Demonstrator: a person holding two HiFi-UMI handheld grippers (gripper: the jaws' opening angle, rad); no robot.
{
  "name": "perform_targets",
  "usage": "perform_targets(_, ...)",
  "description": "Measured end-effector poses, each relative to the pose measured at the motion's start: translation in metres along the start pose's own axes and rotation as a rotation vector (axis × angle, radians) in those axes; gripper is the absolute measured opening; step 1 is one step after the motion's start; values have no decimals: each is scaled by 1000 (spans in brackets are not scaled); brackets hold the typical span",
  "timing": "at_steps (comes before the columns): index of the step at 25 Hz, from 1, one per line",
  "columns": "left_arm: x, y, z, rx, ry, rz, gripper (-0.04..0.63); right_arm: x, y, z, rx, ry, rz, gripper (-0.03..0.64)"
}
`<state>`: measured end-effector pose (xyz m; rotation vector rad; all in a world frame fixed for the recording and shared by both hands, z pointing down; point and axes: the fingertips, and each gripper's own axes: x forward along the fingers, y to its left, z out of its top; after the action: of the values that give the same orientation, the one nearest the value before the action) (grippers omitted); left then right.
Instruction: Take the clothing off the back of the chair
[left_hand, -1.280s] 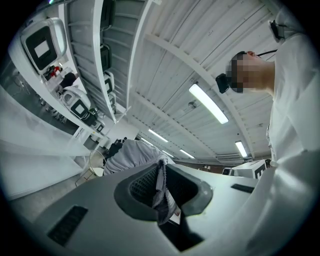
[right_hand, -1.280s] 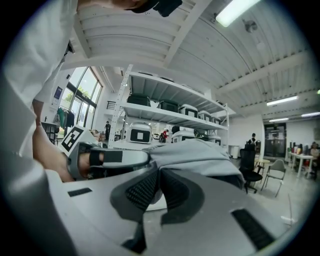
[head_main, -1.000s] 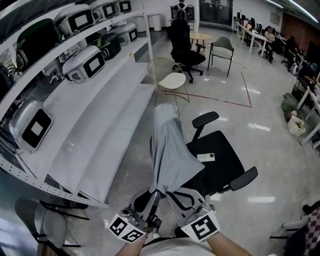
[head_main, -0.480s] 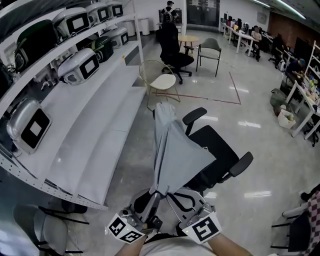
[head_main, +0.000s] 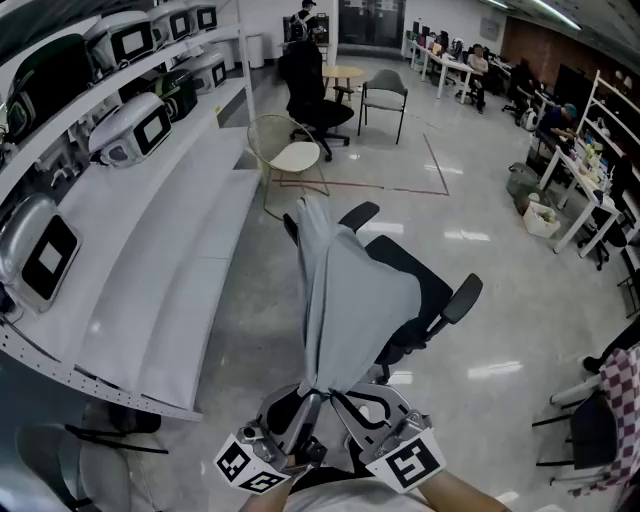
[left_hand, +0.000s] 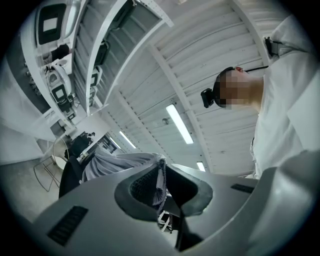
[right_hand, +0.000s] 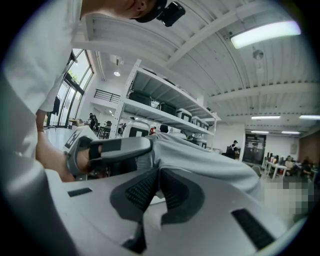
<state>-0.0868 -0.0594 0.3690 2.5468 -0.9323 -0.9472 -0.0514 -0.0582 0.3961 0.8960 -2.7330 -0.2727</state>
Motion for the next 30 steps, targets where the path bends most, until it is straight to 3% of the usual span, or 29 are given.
perform_targets(4,-8,-11,-4,-34,6,-25,46,-11,10,-1,2,30,-21,28)
perform_targets(8,-13,-24,-2,-17,5,-35,46,-20,19,4,3,13,-16,28)
perform_targets(21,-24,-95,-23,67,-23,57,46,-81,46,1,14,-67,138,28)
perform_targets(30,-36,-119,-28,73,-32,79,46,-99,63,1,32,-94,194,28)
